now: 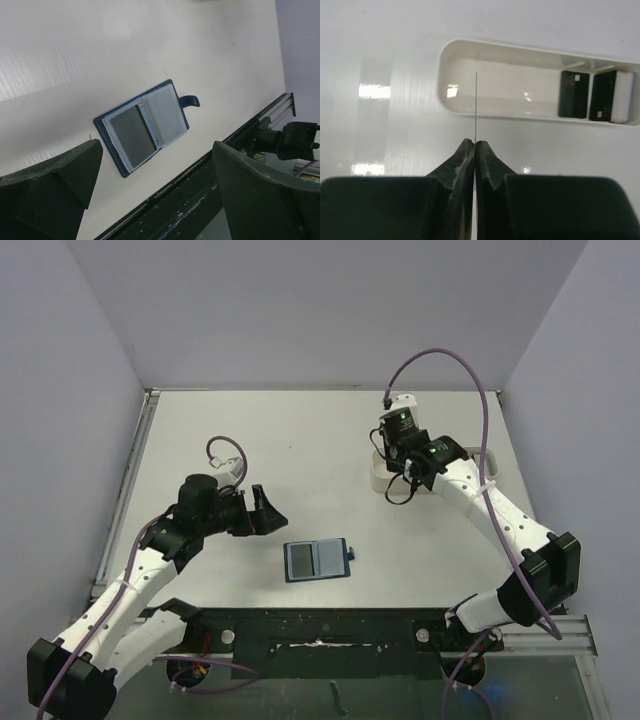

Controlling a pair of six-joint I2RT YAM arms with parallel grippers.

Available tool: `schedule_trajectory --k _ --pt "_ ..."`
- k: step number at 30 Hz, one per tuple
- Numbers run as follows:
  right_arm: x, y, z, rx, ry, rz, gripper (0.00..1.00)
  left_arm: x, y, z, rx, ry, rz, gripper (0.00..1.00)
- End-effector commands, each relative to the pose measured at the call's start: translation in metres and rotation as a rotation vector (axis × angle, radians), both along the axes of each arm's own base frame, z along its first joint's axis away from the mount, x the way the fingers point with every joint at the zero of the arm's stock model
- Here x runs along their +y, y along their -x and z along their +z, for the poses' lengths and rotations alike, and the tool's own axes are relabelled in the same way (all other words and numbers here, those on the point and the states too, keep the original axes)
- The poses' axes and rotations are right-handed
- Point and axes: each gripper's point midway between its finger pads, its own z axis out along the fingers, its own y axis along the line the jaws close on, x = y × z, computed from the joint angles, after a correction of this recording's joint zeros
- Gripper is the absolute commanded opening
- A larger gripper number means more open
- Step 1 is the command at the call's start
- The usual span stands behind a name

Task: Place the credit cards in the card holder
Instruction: Pick up the credit card from the storage box, then insert the credit card into the card holder.

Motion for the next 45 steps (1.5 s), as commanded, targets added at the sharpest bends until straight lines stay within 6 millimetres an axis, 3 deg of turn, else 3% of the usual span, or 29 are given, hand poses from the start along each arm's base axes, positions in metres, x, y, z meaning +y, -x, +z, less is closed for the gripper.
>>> schedule_trajectory --k 1,9,17,31,45 --pt "0.045 0.027 0.011 -0.062 -0.186 0.070 0.00 -0.019 0.000 0.022 -0.028 0.183 -0.014 0.91" --pt "0.123 0.081 0.013 -0.108 -0.518 0.245 0.00 -0.036 0.008 0.045 0.019 0.445 -0.014 0.79" --pt "0.168 0.122 0.025 -0.134 -0.845 0.349 0.00 -0.037 0.008 0.078 -0.007 0.587 0.020 0.69" --pt "0.210 0.167 0.043 -0.130 -1.171 0.499 0.00 -0.034 0.010 0.089 0.013 0.672 0.061 0.64" --pt "0.216 0.182 0.054 -0.116 -1.267 0.536 0.00 -0.038 0.016 0.092 0.026 0.757 0.021 0.55"
